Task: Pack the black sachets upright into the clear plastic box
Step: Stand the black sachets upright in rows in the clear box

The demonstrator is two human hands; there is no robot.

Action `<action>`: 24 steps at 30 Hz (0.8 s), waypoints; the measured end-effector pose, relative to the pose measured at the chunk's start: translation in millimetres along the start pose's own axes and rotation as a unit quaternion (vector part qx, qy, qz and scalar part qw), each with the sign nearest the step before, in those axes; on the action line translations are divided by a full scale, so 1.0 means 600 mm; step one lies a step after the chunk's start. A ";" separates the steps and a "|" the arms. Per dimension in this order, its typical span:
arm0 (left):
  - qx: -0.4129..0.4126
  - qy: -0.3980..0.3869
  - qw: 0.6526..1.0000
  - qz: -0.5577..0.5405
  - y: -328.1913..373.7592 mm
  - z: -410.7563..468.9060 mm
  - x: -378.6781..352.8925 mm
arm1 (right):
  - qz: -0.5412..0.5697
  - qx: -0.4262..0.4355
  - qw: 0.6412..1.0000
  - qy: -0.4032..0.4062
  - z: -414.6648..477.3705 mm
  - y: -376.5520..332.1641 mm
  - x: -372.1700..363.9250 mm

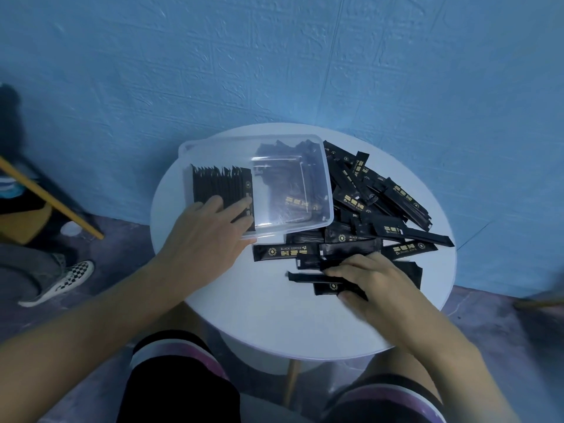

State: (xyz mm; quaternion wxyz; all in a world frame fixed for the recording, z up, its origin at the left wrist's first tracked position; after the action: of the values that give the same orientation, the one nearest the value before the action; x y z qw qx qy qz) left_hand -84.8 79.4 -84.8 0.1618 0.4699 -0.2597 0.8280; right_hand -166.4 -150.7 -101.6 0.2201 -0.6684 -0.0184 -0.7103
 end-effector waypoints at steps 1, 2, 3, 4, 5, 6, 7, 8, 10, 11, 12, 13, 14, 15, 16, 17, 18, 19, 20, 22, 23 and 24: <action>-0.001 -0.002 1.000 0.001 0.000 0.001 0.000 | 0.000 0.009 1.000 0.004 0.006 -0.004 -0.002; -0.001 -0.003 1.000 0.001 0.000 0.002 0.000 | 0.001 0.016 1.000 0.007 0.012 -0.009 -0.005; -0.001 -0.003 1.000 -0.001 -0.001 0.003 0.001 | 0.001 0.023 1.000 0.010 0.019 -0.013 -0.006; 0.000 -0.004 1.000 -0.002 -0.002 0.004 0.002 | -0.001 0.032 0.999 0.014 0.024 -0.018 -0.007; 0.000 -0.007 1.000 -0.002 -0.002 0.004 0.003 | -0.002 0.041 0.999 0.021 0.030 -0.023 -0.007; 0.001 -0.010 1.000 -0.003 -0.001 0.005 0.002 | -0.002 0.049 0.998 0.030 0.034 -0.029 -0.006; 0.000 -0.015 1.000 -0.004 -0.001 0.005 0.001 | -0.002 0.053 0.998 0.043 0.038 -0.033 -0.003; -0.002 -0.020 1.000 -0.004 0.000 0.004 0.001 | -0.001 0.054 0.997 0.057 0.041 -0.038 0.000; -0.007 -0.025 1.000 -0.005 0.001 0.005 0.001 | 0.004 0.053 0.995 0.084 0.046 -0.045 0.005; -0.009 -0.028 1.000 -0.005 0.001 0.006 0.000 | 0.012 0.051 0.994 0.094 0.048 -0.047 0.007; -0.010 -0.030 1.000 -0.005 0.001 0.006 0.000 | 0.023 0.050 0.993 0.103 0.050 -0.049 0.010; -0.010 -0.032 0.999 -0.006 0.000 0.007 -0.002 | 0.036 0.047 0.992 0.112 0.052 -0.051 0.014; -0.009 -0.034 0.999 -0.008 -0.001 0.008 -0.002 | 0.050 0.043 0.990 0.121 0.055 -0.052 0.019; -0.008 -0.037 0.999 -0.010 -0.001 0.008 -0.004 | 0.063 0.040 0.989 0.129 0.058 -0.053 0.024; -0.008 -0.038 0.999 -0.010 -0.001 0.009 -0.004 | 0.077 0.036 0.987 0.137 0.061 -0.054 0.029; -0.008 -0.039 0.999 -0.010 -0.002 0.009 -0.004 | 0.095 0.028 0.985 0.143 0.064 -0.053 0.034; -0.009 -0.039 0.999 -0.010 -0.002 0.010 -0.004 | 0.121 0.017 0.982 0.146 0.067 -0.051 0.037; -0.010 -0.036 0.999 -0.011 -0.002 0.010 -0.003 | 0.151 0.007 0.978 0.145 0.071 -0.049 0.040; -0.009 -0.034 0.999 -0.012 -0.002 0.010 -0.002 | 0.183 -0.002 0.972 0.146 0.075 -0.049 0.043; -0.009 -0.034 0.999 -0.008 -0.001 0.009 -0.001 | 0.235 -0.013 0.959 0.161 0.083 -0.054 0.057; -0.009 -0.036 0.999 -0.005 0.000 0.008 -0.002 | 0.248 -0.016 0.953 0.173 0.090 -0.058 0.067; -0.009 -0.037 0.999 -0.004 0.000 0.008 -0.002 | 0.254 -0.020 0.949 0.187 0.099 -0.061 0.077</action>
State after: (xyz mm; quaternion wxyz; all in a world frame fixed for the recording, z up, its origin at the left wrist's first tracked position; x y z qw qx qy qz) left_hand -80.8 76.7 -83.6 0.1596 0.4998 -0.2712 0.8070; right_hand -123.1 -112.0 -41.5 0.3795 -0.5106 0.2076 -0.7431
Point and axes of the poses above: each hand's wrist, its own z-axis towards the middle knuckle, its own x-axis out of the back of the hand, y = z × x, the point moved 8 cm from there along z, towards the middle knuckle, and after that the axes turned 2 degrees about y, right-handed, at the moved point
